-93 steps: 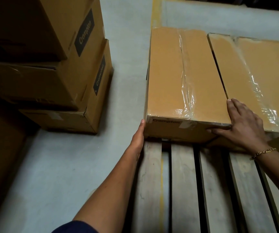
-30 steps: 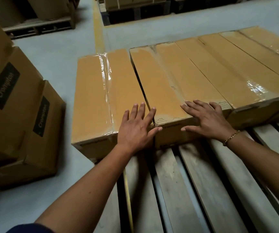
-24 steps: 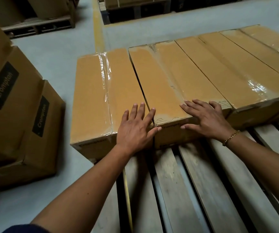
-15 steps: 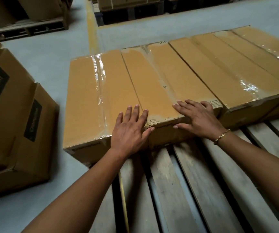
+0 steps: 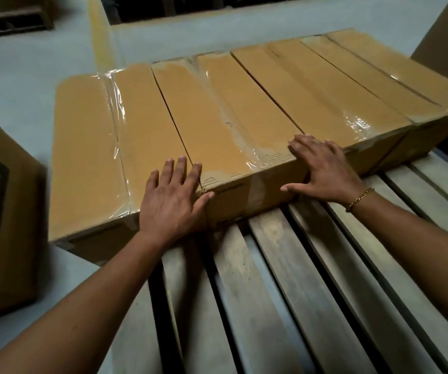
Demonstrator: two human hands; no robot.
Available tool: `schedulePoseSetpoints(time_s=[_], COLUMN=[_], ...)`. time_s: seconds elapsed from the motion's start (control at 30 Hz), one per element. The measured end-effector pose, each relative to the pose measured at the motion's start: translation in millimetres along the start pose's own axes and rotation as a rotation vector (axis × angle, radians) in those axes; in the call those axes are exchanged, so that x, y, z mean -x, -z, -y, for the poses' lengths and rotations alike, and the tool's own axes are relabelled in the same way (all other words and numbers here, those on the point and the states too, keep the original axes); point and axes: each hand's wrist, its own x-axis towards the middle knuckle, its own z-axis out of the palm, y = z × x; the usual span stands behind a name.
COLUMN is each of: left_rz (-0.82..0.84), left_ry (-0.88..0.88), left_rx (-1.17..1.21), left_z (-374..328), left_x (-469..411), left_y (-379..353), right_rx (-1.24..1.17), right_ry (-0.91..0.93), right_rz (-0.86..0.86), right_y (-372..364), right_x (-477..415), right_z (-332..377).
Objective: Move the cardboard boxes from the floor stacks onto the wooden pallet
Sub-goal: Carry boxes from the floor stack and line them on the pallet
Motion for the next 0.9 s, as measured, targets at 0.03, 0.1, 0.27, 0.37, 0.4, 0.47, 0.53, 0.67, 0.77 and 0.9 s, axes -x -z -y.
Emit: schedulePoseSetpoints(time_s=[0.03, 0.1, 0.27, 0.37, 0.4, 0.47, 0.53, 0.67, 0.77, 0.9], left_rz=[0.003, 0.008, 0.008, 0.026, 0.05, 0.122, 0.182, 0.204, 0.238, 0.297], left_ry=[-0.003, -0.006, -0.032, -0.044, -0.05, -0.067, -0.097, -0.204, -0.205, -0.204], left_rx=[0.004, 0.013, 0.036, 0.055, 0.067, 0.081, 0.088, 0.118, 0.199, 0.256], left_z=[0, 1, 4, 5, 5, 7, 11, 23, 28, 18], left_x=[0, 0, -1, -1, -2, -5, -5, 4, 15, 21], left_y=[0, 1, 0, 0, 2, 7, 17, 52, 92, 142], right_rx=[-0.003, 0.006, 0.068, 0.087, 0.094, 0.097, 0.087, 0.078, 0.092, 0.076], right_ry=[-0.005, -0.014, -0.038, -0.05, -0.055, -0.07, -0.094, -0.131, -0.156, -0.184], right_rz=[0.002, 0.019, 0.041, 0.046, 0.052, 0.077, 0.102, 0.207, 0.276, 0.344], right_y=[0, -1, -3, -3, -3, 2, 14, 65, 114, 176], right_x=[-1, -5, -9, -8, -8, -9, -9, -8, -5, 1], right_z=[2, 8, 13, 15, 15, 18, 23, 31, 31, 18])
